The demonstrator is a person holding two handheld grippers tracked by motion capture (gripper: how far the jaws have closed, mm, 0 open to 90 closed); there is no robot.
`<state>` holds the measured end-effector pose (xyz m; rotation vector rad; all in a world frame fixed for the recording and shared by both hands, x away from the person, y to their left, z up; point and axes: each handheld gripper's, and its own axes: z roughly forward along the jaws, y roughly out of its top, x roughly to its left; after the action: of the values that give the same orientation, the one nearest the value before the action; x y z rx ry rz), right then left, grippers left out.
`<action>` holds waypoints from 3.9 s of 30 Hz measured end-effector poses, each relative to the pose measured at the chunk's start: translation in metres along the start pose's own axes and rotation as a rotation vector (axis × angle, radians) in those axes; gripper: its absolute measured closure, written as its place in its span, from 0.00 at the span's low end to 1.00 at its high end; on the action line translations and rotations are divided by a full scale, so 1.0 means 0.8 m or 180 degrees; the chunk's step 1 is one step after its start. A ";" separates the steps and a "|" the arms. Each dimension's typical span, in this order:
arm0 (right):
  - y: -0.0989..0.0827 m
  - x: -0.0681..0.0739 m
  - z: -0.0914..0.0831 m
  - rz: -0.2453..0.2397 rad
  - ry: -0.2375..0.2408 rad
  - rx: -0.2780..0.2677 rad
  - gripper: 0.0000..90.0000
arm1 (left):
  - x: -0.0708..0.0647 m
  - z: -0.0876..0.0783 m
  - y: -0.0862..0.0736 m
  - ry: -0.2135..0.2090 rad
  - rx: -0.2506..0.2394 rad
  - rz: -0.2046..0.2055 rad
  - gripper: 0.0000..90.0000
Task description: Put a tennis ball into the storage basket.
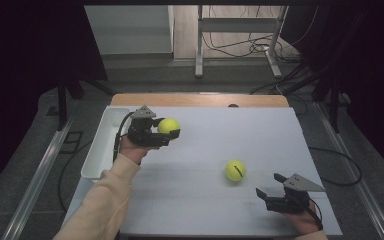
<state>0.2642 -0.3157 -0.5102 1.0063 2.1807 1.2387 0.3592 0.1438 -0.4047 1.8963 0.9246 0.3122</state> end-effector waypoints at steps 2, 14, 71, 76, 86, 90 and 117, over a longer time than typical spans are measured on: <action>0.000 0.000 0.000 -0.0001 0.0002 0.0004 0.15 | 0.001 -0.001 0.000 0.0005 -0.0010 -0.0016 0.30; 0.000 0.000 0.000 -0.0004 0.0006 0.0004 0.15 | 0.008 -0.012 0.007 0.0050 -0.0060 -0.0038 0.30; 0.000 0.002 0.001 -0.0011 -0.0003 0.0023 0.15 | 0.079 -0.080 0.008 0.0609 -0.0245 -0.0308 0.30; 0.000 0.001 0.001 -0.0007 -0.0005 0.0027 0.15 | 0.084 -0.082 0.007 0.0681 -0.0274 -0.0331 0.30; 0.000 0.001 0.001 -0.0008 -0.0016 0.0030 0.15 | 0.095 -0.089 0.008 0.0801 -0.0275 -0.0358 0.30; 0.000 0.001 0.001 -0.0005 -0.0009 0.0029 0.15 | 0.099 -0.091 0.008 0.0841 -0.0270 -0.0367 0.30; 0.000 0.000 0.001 -0.0003 -0.0029 0.0031 0.15 | 0.139 -0.094 -0.007 0.1117 -0.0146 -0.0574 0.30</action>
<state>0.2648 -0.3149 -0.5107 1.0128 2.1821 1.2219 0.3897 0.2740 -0.3905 1.7306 1.3011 0.5638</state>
